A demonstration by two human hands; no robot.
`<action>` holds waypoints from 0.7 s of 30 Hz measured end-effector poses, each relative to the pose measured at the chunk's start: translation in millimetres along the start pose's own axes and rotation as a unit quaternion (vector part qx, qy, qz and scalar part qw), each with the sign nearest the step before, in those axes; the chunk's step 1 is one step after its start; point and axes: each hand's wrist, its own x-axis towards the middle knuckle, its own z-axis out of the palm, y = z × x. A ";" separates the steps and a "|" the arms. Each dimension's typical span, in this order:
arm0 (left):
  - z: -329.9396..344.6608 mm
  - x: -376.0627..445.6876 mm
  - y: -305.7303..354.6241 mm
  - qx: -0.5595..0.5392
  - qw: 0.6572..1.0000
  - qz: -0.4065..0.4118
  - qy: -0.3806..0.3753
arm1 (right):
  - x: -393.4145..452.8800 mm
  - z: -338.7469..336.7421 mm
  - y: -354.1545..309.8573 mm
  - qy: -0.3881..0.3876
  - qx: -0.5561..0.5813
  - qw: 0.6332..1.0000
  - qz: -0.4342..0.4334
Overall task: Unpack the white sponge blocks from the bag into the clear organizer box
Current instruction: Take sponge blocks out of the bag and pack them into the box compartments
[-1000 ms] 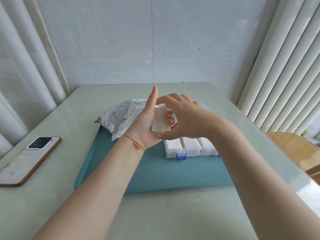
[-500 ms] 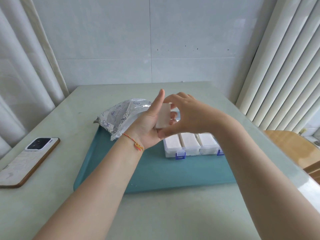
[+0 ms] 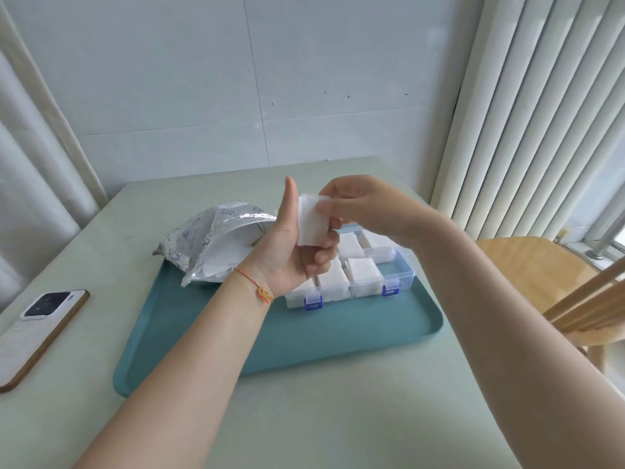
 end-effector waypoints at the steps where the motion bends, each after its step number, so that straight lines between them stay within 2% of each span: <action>1: 2.7 2.6 -0.5 0.010 1.000 -0.010 -0.008 | -1.7 -4.2 3.3 0.011 0.002 1.000 0.003; 2: 5.8 6.4 -1.8 0.028 0.999 -0.023 -0.005 | -4.3 -10.0 8.8 0.033 0.008 0.999 0.010; 4: 8.1 14.9 -5.4 0.117 0.990 -0.032 0.068 | -8.4 -23.5 20.3 0.086 0.004 0.996 0.027; 6: 12.3 22.6 -12.1 0.238 0.957 -0.011 0.167 | -16.6 -39.5 33.9 0.110 -0.031 0.992 0.052; 8: 15.0 29.2 -19.9 0.325 0.922 0.012 0.210 | -23.4 -49.8 46.6 0.097 -0.066 0.990 0.080; 14: 18.9 41.9 -31.0 0.484 0.843 0.059 0.228 | -25.9 -50.9 69.6 0.069 -0.084 0.985 0.137; 17: 23.5 43.3 -33.8 0.512 0.827 0.079 0.220 | -22.7 -50.1 74.9 0.070 -0.069 0.982 0.159; 19: 24.3 43.9 -34.7 0.508 0.820 0.095 0.246 | -19.3 -43.5 75.6 0.076 -0.061 0.981 0.169; 21: 25.3 43.2 -35.4 0.527 0.799 0.117 0.264 | -18.3 -34.0 73.8 0.069 -0.070 0.980 0.174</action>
